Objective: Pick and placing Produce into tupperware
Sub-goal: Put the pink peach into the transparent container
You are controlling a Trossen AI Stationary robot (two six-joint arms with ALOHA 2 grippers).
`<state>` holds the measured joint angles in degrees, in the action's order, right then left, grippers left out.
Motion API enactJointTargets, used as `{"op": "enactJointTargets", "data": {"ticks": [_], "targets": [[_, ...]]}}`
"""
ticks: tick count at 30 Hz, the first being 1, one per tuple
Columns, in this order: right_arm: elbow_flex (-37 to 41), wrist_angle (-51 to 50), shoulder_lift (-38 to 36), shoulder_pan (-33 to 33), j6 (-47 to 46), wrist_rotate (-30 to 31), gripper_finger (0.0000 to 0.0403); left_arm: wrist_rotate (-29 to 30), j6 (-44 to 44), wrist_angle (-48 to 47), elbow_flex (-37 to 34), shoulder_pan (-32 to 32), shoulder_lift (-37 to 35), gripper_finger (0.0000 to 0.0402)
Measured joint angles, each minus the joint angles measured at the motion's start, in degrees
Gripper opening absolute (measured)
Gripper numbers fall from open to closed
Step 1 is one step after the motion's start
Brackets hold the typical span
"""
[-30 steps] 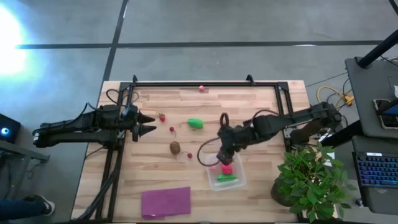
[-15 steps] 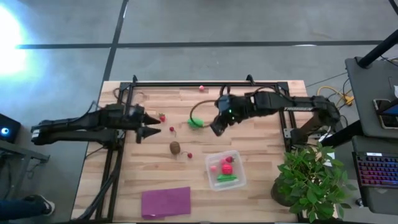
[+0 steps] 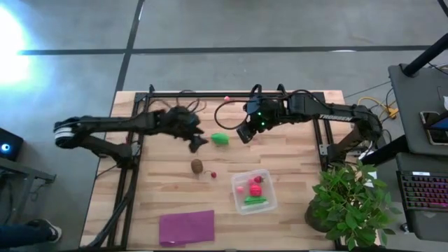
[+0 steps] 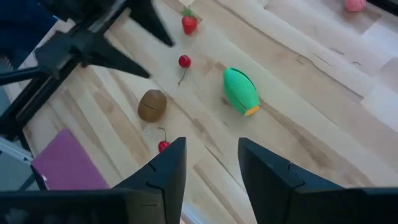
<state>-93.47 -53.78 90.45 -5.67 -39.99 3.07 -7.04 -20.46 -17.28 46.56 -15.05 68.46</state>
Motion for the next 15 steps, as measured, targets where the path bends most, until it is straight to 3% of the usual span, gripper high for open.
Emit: {"op": "enactJointTargets", "data": {"ticks": [8, 11, 15], "targets": [[-6.62, -1.49, -2.27, -0.02, 10.80, -0.46, 0.0126, -2.22, 1.57, 0.28, 13.35, -5.79, 11.42, 0.0255], [-12.00, -8.19, -5.24, 0.02, 17.77, -0.02, 0.0122, -5.85, 1.29, 0.34, 16.60, -7.63, 14.31, 0.0255], [-16.56, -20.85, -10.39, 0.02, 20.38, 5.38, 0.0117, -6.26, 1.30, 0.44, 19.50, -8.69, 17.46, 0.0255]]}}
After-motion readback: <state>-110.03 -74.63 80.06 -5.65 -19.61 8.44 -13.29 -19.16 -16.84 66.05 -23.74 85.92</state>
